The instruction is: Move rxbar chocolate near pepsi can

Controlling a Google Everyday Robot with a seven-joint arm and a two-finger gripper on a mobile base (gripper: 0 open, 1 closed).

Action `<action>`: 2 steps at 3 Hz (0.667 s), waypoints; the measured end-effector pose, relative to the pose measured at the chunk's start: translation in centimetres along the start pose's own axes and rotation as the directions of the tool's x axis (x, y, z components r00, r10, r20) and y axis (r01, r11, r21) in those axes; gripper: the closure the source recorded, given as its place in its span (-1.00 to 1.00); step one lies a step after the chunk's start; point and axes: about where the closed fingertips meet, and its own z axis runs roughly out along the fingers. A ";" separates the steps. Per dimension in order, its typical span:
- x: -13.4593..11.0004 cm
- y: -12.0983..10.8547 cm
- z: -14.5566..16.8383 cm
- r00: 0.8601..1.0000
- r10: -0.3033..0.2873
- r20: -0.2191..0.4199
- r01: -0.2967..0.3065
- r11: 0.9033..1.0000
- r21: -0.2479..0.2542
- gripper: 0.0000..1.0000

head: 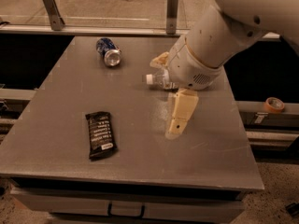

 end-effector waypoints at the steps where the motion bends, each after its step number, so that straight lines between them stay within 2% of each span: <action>1: 0.4 0.0 -0.1 0.999 0.034 0.034 -0.034 0.999 0.001 -1.00; 2: -1.6 -0.7 2.9 0.991 0.069 0.111 -0.068 0.998 -0.015 -1.00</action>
Offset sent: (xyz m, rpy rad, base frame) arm 0.0271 0.0752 -0.0358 0.2380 0.0846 -0.0535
